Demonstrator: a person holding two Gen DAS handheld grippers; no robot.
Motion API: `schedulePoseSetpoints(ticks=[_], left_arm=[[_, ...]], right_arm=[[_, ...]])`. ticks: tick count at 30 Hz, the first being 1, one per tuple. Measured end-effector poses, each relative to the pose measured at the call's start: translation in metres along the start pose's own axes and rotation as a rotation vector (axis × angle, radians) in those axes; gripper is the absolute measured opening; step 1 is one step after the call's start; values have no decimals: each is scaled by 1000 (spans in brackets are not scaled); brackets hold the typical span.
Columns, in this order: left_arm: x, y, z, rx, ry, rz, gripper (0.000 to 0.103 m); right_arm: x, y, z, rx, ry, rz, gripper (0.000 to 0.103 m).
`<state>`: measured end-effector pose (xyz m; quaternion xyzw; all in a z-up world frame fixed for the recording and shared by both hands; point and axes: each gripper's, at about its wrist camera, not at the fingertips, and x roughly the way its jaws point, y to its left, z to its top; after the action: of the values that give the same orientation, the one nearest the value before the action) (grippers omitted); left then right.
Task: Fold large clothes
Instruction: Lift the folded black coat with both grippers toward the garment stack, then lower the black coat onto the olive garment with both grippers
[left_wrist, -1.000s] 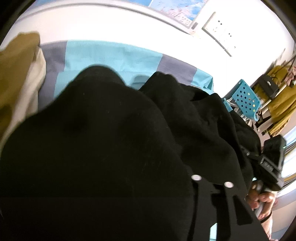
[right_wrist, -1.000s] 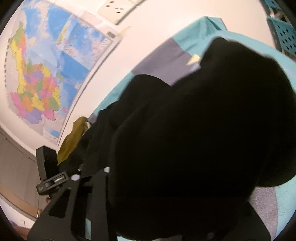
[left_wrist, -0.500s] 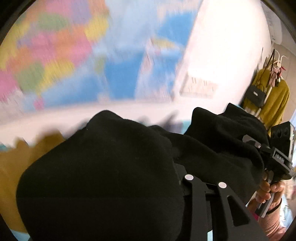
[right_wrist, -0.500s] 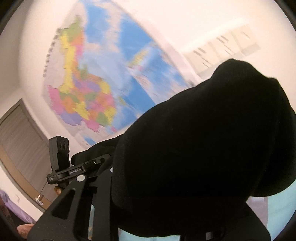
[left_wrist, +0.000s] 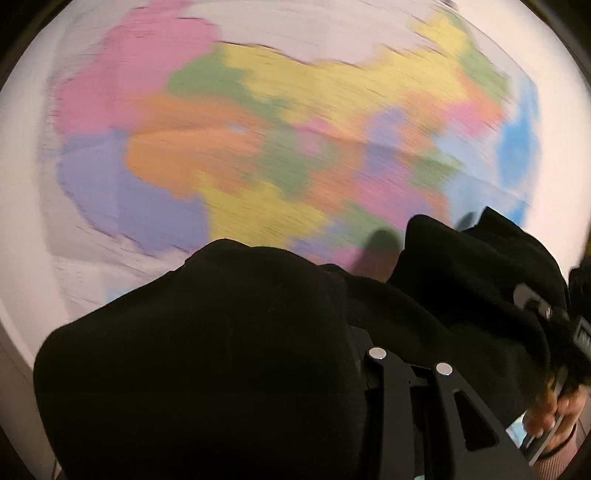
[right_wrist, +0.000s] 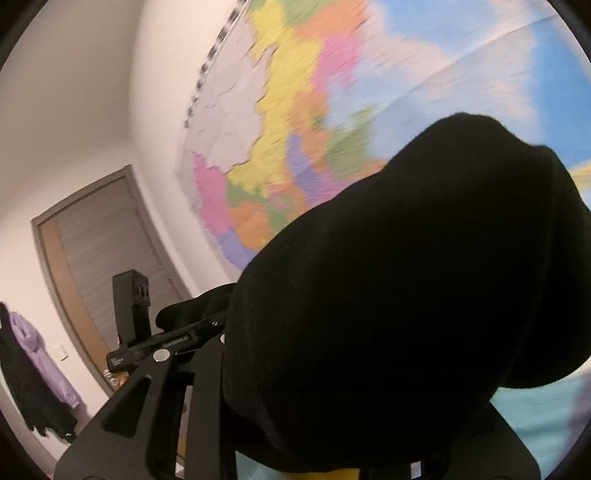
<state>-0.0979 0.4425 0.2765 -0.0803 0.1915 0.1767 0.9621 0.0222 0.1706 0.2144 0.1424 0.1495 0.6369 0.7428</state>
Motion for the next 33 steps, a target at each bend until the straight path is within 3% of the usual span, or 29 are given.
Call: schedulePoseSetpoints(ticks=[2,4,6,9,11,13,17,24,26,27,31,33], left_arm=[[-1,42,-2,-43,-47,59,33],[4,76,-20,-67,-49,100,34],[26,119,-59,-126,17,135,35],[70,179,-141,-225,188,234,32],[88,208,-187,-317,289,246,30],[85,220,-212,-357,281,209,31],[69,226,-212,-360,257,176,35],[72,225,-206,-356,294,162,37],[74,225,-198,-353,302,170,33],[75,225,-194,-344,301,179,32],[73,230,-186,-356,290,203,35],[85,232,-199,-355,359,237,41]], right_arm=[[38,-4,-17,47,22,80,28],[70,-11,-50,77,69,100,28],[102,-25,-96,129,189,104,30],[146,-55,-191,209,472,21,33],[149,-67,-223,258,538,6,37],[134,-74,-227,296,508,49,42],[104,-73,-212,285,502,53,57],[61,-97,-202,393,440,-23,57],[64,-98,-193,376,409,-17,32],[63,-90,-187,330,395,-13,6],[46,-55,-190,196,407,28,5],[53,-53,-204,213,471,14,5]])
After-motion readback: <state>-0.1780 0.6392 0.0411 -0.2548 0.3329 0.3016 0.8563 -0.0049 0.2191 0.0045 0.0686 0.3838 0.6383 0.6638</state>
